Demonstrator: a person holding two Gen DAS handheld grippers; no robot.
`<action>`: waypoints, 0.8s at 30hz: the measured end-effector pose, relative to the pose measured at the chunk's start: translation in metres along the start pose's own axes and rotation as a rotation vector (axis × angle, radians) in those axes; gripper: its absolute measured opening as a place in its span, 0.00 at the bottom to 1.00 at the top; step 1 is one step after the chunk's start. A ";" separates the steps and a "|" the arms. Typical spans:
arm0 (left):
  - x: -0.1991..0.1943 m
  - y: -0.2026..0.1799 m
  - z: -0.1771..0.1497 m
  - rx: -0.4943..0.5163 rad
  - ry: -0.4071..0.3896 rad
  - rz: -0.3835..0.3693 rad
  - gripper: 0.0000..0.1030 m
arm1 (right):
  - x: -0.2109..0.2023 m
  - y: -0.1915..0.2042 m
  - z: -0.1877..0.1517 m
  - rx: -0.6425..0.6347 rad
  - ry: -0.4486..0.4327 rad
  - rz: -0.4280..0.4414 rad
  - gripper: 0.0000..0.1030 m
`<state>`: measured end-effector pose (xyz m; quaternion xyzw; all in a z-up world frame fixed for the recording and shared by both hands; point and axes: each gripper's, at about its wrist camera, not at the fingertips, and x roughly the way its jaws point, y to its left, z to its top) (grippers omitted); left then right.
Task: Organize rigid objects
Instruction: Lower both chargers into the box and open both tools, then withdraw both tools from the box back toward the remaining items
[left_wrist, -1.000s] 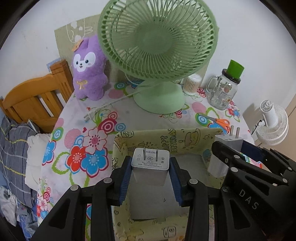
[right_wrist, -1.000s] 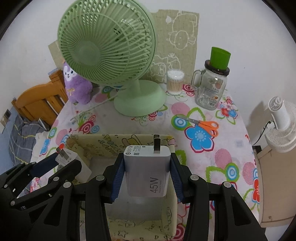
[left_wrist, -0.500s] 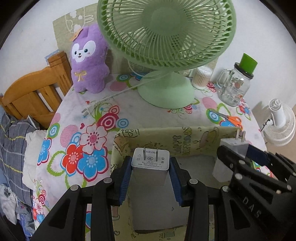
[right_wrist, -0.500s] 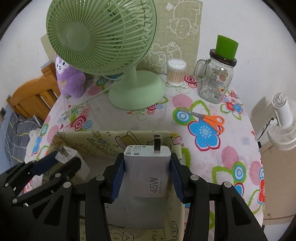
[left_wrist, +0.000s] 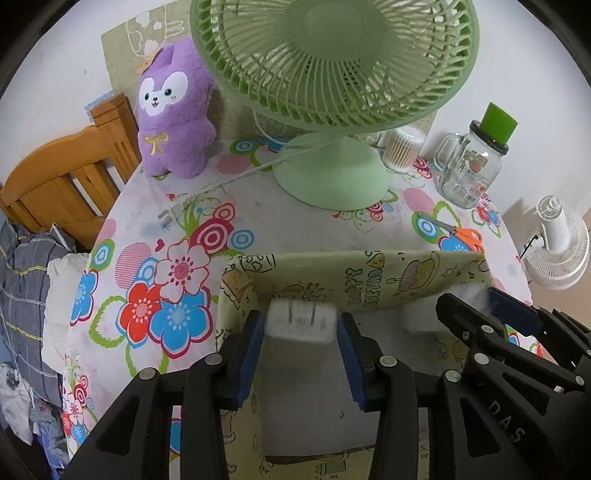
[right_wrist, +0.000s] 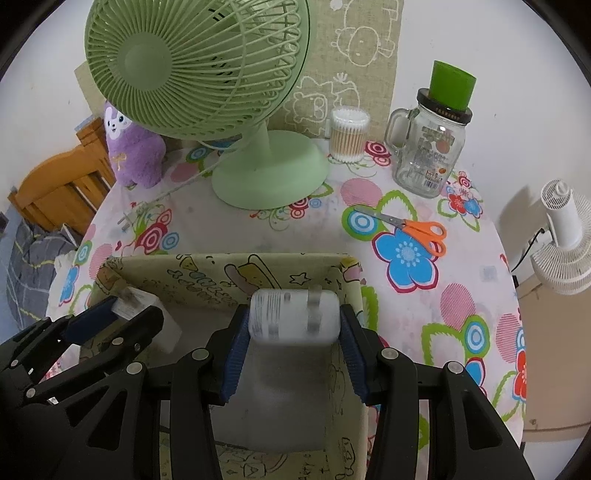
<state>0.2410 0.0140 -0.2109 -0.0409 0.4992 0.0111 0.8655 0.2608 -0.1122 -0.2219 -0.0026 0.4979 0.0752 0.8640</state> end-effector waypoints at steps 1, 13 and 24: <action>-0.004 0.000 0.000 0.000 -0.010 0.016 0.52 | -0.003 0.000 0.000 0.002 -0.006 0.000 0.50; -0.034 -0.004 -0.004 0.029 -0.050 0.030 0.71 | -0.036 -0.018 -0.011 0.068 -0.051 -0.039 0.70; -0.064 -0.014 -0.016 0.065 -0.084 0.032 0.79 | -0.065 -0.026 -0.026 0.077 -0.078 -0.052 0.73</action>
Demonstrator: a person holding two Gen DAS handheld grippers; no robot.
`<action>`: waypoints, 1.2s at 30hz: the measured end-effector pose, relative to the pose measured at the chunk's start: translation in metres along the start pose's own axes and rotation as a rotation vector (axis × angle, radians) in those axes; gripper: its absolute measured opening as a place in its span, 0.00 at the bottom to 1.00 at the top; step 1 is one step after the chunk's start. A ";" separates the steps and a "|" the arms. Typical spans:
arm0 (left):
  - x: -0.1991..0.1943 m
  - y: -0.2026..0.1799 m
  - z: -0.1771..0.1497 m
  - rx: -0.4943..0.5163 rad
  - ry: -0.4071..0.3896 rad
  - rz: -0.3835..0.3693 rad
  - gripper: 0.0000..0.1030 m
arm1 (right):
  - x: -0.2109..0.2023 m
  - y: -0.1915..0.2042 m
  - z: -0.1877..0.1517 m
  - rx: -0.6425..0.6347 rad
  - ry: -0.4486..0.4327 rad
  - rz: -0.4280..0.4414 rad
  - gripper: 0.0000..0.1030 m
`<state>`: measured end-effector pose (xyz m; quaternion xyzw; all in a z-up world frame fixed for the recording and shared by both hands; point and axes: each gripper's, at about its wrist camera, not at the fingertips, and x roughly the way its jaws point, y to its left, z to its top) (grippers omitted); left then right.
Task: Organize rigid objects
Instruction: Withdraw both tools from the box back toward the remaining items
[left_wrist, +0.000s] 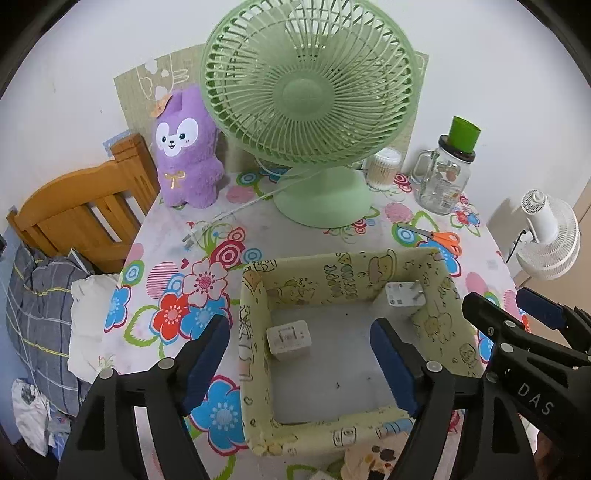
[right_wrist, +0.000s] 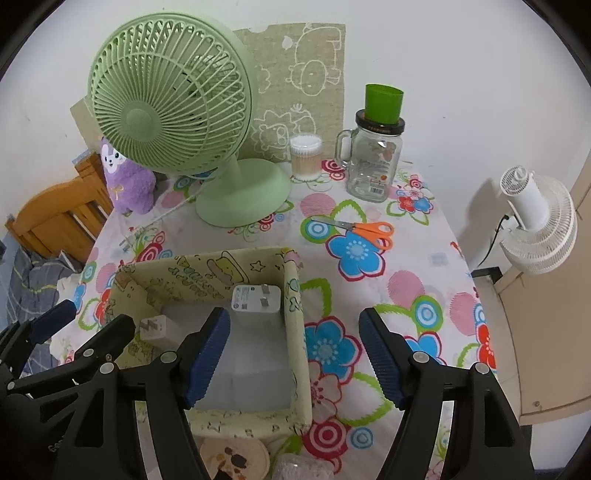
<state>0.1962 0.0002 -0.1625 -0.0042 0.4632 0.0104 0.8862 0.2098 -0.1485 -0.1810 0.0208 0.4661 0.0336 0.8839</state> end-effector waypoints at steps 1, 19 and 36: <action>-0.003 -0.001 -0.001 0.002 -0.001 -0.001 0.80 | -0.002 -0.001 -0.001 0.001 -0.002 0.000 0.73; -0.042 -0.008 -0.019 0.052 -0.027 -0.028 0.90 | -0.045 -0.009 -0.021 0.000 -0.034 0.003 0.74; -0.073 -0.004 -0.033 0.084 -0.042 -0.053 0.95 | -0.080 -0.008 -0.037 -0.023 -0.066 -0.004 0.82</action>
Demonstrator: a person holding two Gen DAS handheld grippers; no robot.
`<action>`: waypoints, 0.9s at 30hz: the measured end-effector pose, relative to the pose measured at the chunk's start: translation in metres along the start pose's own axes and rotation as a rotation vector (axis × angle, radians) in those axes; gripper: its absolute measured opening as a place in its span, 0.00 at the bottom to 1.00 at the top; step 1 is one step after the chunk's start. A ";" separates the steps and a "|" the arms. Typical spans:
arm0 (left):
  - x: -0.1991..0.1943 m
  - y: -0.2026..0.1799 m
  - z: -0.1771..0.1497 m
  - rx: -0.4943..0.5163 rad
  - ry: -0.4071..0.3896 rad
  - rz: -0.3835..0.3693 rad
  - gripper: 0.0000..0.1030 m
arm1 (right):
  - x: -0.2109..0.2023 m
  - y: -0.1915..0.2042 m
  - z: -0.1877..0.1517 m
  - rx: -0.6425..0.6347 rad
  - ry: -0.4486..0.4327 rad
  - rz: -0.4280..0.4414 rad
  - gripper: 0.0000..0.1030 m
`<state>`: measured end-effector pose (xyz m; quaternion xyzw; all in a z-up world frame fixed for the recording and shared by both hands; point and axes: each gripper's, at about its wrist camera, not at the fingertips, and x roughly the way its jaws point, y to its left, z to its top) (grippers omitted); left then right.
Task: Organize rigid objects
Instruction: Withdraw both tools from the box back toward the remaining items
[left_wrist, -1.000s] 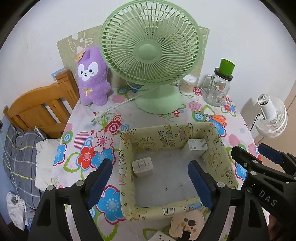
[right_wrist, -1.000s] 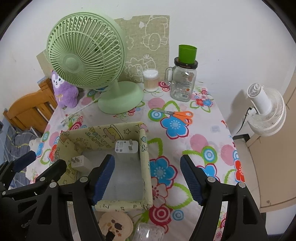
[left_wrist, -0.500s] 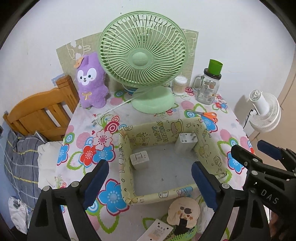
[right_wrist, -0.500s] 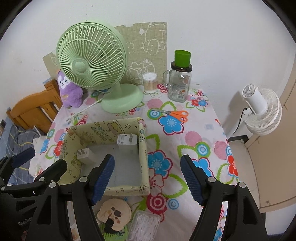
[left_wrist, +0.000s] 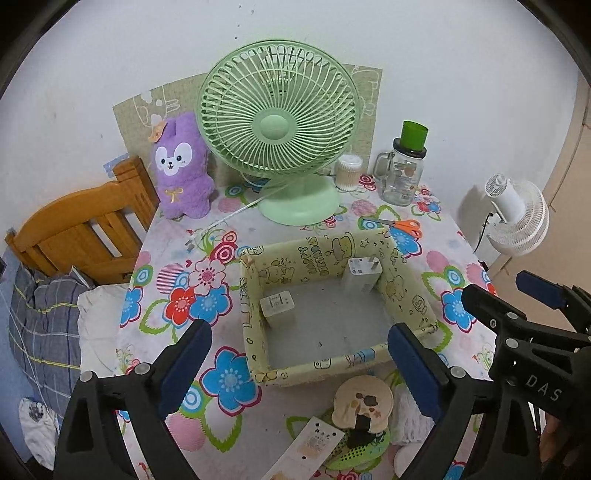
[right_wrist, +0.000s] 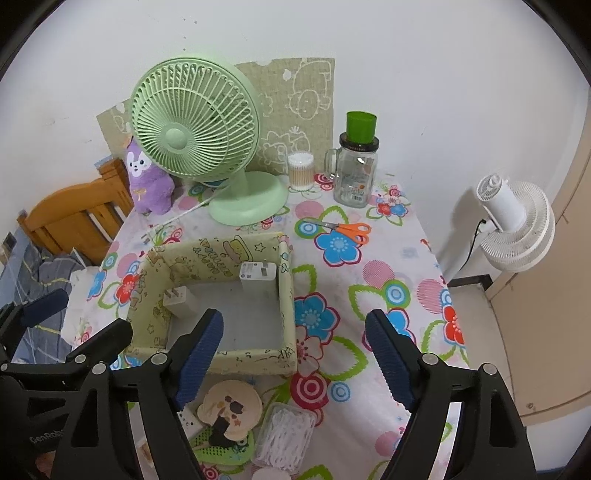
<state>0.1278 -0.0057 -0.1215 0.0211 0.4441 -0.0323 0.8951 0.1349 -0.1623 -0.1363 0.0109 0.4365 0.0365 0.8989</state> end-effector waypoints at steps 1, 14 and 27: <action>-0.002 0.000 -0.001 0.002 -0.002 -0.001 0.96 | -0.002 0.000 -0.001 0.000 -0.002 0.001 0.82; -0.020 0.002 -0.017 0.018 -0.021 -0.013 0.98 | -0.021 0.003 -0.014 -0.004 -0.016 0.012 0.85; -0.033 0.004 -0.035 0.064 -0.048 -0.061 0.99 | -0.039 0.011 -0.032 -0.013 -0.062 -0.009 0.85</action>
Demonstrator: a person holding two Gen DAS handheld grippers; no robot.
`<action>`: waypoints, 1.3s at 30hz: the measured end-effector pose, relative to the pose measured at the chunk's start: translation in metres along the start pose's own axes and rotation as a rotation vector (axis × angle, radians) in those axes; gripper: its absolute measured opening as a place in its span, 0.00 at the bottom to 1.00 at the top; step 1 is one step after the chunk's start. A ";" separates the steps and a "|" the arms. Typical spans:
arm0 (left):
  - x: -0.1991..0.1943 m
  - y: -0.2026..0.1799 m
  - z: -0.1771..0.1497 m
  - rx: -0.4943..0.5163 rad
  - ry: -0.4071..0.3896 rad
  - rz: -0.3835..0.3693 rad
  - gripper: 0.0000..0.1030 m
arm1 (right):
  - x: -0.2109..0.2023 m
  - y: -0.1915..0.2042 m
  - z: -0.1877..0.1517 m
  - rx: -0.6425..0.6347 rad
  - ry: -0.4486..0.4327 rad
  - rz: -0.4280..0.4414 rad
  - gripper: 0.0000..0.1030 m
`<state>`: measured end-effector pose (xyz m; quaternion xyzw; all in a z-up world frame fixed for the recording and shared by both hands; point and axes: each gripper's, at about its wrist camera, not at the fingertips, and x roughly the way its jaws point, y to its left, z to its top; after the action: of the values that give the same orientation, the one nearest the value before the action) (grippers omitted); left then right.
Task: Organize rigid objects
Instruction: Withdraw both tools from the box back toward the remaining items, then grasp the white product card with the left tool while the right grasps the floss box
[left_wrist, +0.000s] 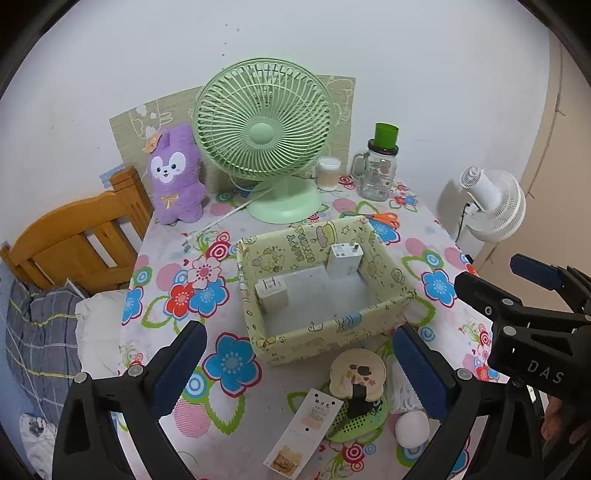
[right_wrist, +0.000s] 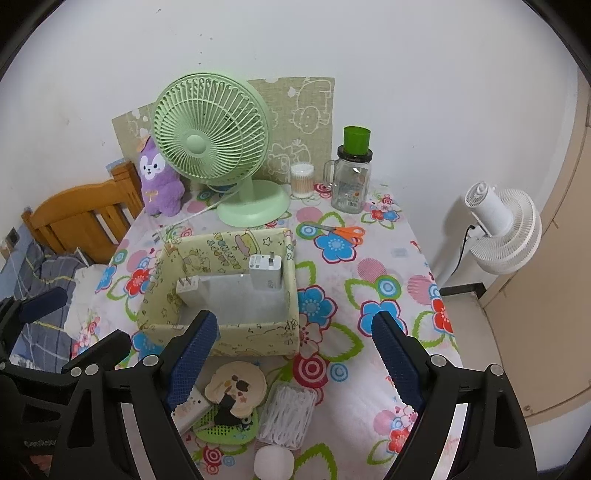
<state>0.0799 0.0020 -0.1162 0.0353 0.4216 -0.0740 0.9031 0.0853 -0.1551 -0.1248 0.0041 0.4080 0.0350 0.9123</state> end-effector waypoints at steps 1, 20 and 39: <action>0.000 0.000 -0.002 0.002 -0.001 -0.004 0.99 | -0.002 0.000 -0.002 0.004 -0.007 0.002 0.85; 0.011 0.008 -0.038 0.027 0.050 -0.040 0.99 | -0.004 0.000 -0.052 0.107 0.001 -0.010 0.85; 0.052 0.007 -0.073 0.052 0.143 -0.089 0.99 | 0.026 0.006 -0.097 0.116 0.081 -0.053 0.85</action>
<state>0.0586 0.0130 -0.2028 0.0452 0.4839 -0.1220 0.8654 0.0303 -0.1490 -0.2086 0.0450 0.4457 -0.0126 0.8939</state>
